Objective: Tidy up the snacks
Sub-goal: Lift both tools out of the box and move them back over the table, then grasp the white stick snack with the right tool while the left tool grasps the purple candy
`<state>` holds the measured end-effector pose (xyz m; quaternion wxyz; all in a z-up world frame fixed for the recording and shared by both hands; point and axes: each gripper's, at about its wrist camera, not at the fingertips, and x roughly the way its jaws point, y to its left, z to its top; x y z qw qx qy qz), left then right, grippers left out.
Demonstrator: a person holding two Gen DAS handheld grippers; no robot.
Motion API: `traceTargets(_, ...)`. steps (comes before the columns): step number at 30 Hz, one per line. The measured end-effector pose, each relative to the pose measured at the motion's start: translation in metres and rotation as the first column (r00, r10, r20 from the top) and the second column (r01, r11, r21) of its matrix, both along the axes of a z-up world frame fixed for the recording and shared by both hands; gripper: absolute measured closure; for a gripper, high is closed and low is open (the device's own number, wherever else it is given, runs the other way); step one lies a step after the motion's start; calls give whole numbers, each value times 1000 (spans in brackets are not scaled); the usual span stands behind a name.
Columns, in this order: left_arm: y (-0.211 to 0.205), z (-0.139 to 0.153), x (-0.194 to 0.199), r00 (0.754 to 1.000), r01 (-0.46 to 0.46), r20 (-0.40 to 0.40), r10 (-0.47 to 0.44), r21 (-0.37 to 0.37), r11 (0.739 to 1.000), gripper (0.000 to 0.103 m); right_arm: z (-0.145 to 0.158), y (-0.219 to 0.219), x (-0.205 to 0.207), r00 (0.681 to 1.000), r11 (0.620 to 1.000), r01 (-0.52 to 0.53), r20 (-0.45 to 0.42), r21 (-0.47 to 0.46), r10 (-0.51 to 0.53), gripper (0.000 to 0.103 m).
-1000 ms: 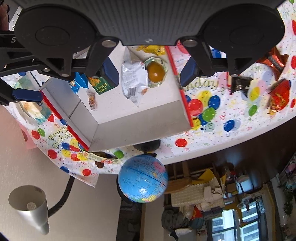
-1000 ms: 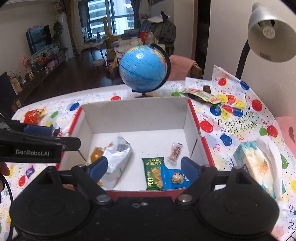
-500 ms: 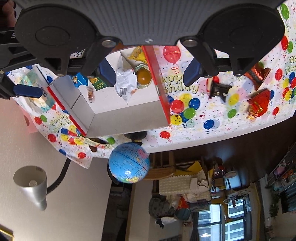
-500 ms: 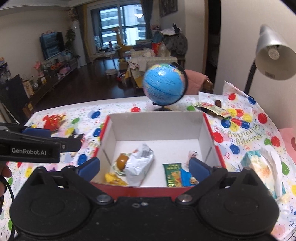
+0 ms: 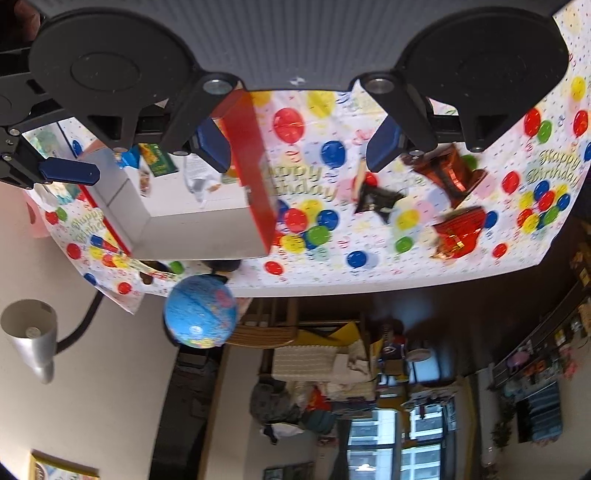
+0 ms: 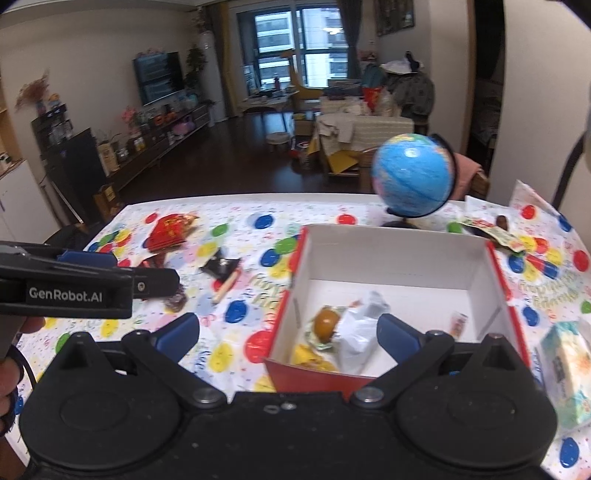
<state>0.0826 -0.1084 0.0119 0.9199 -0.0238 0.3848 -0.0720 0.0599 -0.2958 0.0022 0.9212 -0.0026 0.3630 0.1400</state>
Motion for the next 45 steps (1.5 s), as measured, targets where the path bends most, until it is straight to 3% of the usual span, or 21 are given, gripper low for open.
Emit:
traceTargets(20, 117, -59, -8, 976, -175, -128, 173, -4, 985, 23, -37, 96, 18, 987, 990, -138, -82, -12, 136, 1)
traceTargets(28, 141, -95, 5, 963, -203, -184, 198, -7, 979, 23, -51, 123, 38, 986, 989, -149, -83, -26, 146, 2)
traceTargets(35, 146, -119, 23, 968, -160, -198, 155, -10, 987, 23, -65, 139, 71, 988, 991, -125, -101, -47, 120, 6)
traceTargets(45, 132, -147, 50, 984, -42, -176, 42, 0, 999, 23, -103, 154, 119, 983, 992, -96, -163, -87, 81, 25)
